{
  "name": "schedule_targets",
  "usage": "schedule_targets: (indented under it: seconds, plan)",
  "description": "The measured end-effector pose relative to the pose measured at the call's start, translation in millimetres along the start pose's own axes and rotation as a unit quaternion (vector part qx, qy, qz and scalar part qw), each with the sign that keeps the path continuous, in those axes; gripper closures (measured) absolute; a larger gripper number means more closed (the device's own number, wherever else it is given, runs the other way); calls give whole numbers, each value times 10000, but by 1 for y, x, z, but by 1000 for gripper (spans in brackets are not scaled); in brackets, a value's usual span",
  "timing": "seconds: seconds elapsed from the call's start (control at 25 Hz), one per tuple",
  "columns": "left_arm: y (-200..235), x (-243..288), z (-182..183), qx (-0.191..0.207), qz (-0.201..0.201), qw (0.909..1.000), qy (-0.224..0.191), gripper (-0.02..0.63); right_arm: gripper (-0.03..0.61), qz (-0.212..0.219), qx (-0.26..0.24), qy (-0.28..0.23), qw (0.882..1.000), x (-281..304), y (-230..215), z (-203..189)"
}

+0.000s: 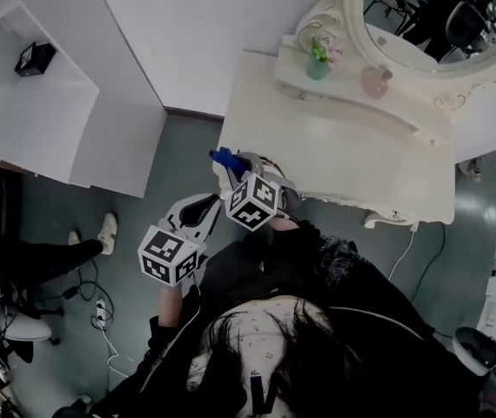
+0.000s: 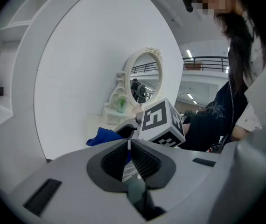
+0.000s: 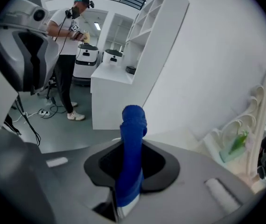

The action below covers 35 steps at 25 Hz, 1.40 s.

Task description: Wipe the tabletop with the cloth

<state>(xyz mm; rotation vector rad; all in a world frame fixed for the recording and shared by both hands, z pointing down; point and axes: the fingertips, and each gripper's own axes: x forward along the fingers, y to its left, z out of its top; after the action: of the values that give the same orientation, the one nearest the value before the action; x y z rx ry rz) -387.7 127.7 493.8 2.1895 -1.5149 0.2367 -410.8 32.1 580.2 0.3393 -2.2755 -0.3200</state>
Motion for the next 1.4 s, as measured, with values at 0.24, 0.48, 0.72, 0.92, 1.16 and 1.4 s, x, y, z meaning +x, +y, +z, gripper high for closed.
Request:
schedule_targets:
  seconds: [0.24,0.48,0.72,0.92,1.16,1.4]
  plan:
    - [11,-10,-10,-227,226,9994,-119,612,502,56,-284,568,9980,33,2,-30]
    - [13,-9,-12,-277,229,9992,-152,612,502,-69,-253,1272,9915,36,-4,-88]
    - [-1,12,-9,-157,-58,9998,-96,612,502,-395,-533,1375,9883,26,-15,-116]
    - [-17,35,3,82,-460,9989,26,612,503,-684,-319,1464,9863,9,-39,-142]
    - [-42,68,18,331,-776,9963,129,612,503,-994,121,1698,9804,-22,-83,-197]
    - [-68,103,23,434,-932,9945,209,612,503,-1315,671,1889,9708,-59,-120,-257]
